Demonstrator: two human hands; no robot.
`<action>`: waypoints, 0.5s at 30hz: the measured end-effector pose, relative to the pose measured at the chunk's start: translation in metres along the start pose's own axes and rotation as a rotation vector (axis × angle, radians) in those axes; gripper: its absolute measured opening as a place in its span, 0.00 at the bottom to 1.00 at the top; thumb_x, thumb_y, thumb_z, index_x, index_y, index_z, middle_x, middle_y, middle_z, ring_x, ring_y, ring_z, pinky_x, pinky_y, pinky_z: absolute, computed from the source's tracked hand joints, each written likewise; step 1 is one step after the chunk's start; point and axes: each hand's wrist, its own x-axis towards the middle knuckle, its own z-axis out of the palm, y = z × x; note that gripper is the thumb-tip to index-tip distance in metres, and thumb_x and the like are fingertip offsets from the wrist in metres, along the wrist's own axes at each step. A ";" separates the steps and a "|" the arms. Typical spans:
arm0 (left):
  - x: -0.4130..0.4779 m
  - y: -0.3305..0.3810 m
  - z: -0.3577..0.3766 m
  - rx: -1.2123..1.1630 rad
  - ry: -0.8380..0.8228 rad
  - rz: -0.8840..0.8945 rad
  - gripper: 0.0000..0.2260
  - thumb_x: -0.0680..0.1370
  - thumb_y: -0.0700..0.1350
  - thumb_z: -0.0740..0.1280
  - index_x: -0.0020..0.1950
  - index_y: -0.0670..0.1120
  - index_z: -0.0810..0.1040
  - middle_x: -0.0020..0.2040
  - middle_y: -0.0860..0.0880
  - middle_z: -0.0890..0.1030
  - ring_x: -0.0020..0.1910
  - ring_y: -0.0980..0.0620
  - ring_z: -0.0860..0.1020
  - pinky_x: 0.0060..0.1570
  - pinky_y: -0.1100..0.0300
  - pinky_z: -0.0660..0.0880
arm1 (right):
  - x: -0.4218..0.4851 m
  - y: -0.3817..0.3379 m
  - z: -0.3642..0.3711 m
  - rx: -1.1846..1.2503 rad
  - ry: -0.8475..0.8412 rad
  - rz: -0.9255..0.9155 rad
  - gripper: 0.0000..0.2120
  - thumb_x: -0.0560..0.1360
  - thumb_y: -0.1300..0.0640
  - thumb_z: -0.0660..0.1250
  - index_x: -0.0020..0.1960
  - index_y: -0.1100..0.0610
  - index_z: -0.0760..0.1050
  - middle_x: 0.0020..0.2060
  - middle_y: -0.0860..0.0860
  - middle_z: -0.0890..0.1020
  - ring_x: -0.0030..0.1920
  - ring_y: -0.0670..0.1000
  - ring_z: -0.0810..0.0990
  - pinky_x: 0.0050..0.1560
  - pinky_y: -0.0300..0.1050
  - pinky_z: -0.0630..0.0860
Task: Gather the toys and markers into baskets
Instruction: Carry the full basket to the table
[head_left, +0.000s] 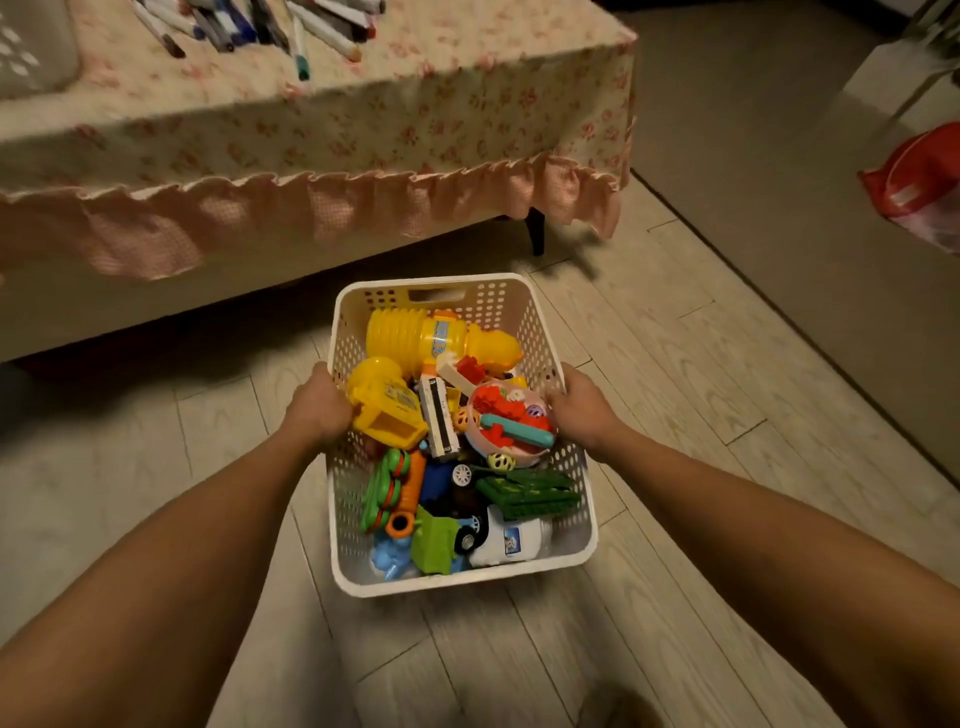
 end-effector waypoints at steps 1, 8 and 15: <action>-0.016 0.013 -0.021 0.007 0.004 0.005 0.23 0.72 0.59 0.65 0.60 0.47 0.69 0.54 0.43 0.79 0.47 0.43 0.79 0.48 0.45 0.79 | -0.009 -0.020 -0.009 0.000 -0.012 -0.001 0.15 0.80 0.60 0.57 0.65 0.57 0.72 0.59 0.57 0.80 0.57 0.58 0.79 0.57 0.58 0.78; -0.114 0.113 -0.181 -0.006 0.077 -0.095 0.17 0.79 0.45 0.61 0.66 0.42 0.66 0.62 0.38 0.75 0.57 0.36 0.75 0.56 0.47 0.73 | -0.079 -0.192 -0.079 -0.003 -0.070 -0.037 0.13 0.80 0.55 0.58 0.62 0.55 0.73 0.54 0.53 0.81 0.53 0.55 0.80 0.55 0.55 0.79; -0.226 0.217 -0.384 -0.014 0.059 0.057 0.17 0.74 0.50 0.60 0.59 0.43 0.75 0.57 0.40 0.79 0.57 0.39 0.76 0.60 0.47 0.72 | -0.173 -0.392 -0.157 -0.029 -0.091 -0.080 0.16 0.79 0.57 0.56 0.65 0.54 0.73 0.59 0.56 0.80 0.56 0.57 0.79 0.57 0.57 0.78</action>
